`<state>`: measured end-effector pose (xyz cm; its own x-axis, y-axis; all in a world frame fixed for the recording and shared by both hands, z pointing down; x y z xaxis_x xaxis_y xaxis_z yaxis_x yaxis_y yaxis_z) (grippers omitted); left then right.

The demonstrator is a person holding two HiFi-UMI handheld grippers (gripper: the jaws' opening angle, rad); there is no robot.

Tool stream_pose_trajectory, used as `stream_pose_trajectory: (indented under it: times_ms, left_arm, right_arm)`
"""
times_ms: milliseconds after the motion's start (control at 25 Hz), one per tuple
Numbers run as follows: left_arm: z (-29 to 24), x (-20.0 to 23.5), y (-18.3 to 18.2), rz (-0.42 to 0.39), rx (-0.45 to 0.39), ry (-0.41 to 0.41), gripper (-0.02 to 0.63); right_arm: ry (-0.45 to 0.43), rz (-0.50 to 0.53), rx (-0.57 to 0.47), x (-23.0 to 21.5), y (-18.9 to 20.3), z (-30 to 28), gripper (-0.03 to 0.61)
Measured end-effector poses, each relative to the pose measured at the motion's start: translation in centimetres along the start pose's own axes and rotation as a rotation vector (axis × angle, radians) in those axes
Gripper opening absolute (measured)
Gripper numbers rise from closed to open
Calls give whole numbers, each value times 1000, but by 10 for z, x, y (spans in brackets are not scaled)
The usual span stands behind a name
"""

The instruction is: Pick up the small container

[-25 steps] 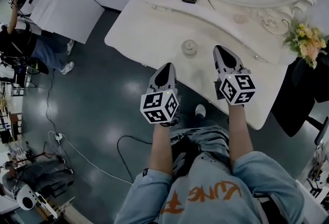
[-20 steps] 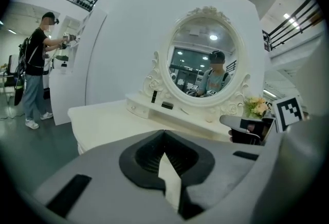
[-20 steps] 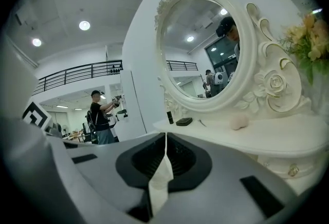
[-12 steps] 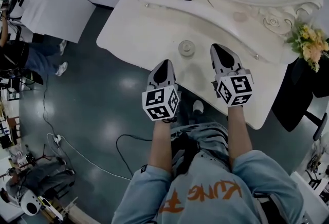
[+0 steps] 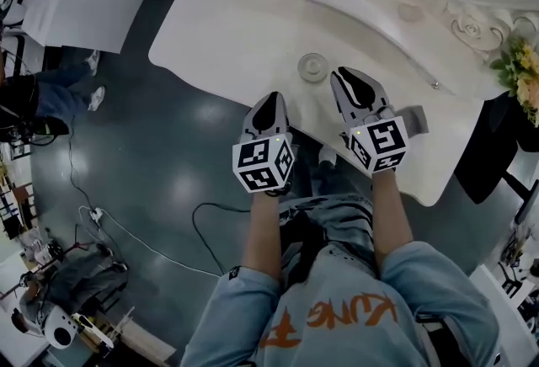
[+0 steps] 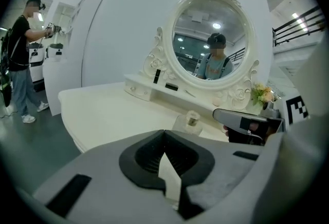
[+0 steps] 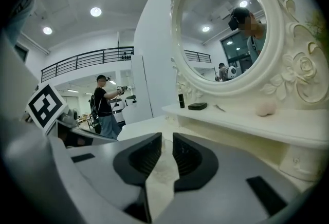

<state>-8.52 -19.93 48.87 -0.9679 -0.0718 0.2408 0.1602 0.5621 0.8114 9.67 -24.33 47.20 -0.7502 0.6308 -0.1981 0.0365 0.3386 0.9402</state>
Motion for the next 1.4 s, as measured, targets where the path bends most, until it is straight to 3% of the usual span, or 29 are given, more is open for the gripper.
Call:
stream_pose_trajectory:
  times_ms: [120,280,400,760,1400]
  left_arm:
    - [-7,5,3,3,21,2,21]
    - [-16,11,6,6,44,7,21]
    - [-22,13,5,2,57,15,21]
    - [-36,28,2,6,83,29,21]
    - [-52,42,-1,7,116,71,21]
  right_arm:
    - [-46,4,37,5,9,-11,192]
    - [-87,38,85,11,18,-25,261]
    - [-72,74,129,12,25,-35,305]
    - [-29,124,213,13,36,-62,327]
    - [18,122,267,9,46,-89,327]
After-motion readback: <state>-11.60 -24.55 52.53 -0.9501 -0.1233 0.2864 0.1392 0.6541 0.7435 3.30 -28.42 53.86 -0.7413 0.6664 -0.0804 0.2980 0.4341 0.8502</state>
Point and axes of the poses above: the fingertips, and each gripper's own axes: z backward along the fingers, x to its left, y out of its underside, the point moved 7 cm from there along z, backward along the fingers, and after that the axes turned 3 degrees about -y, right-handed, at the moved point
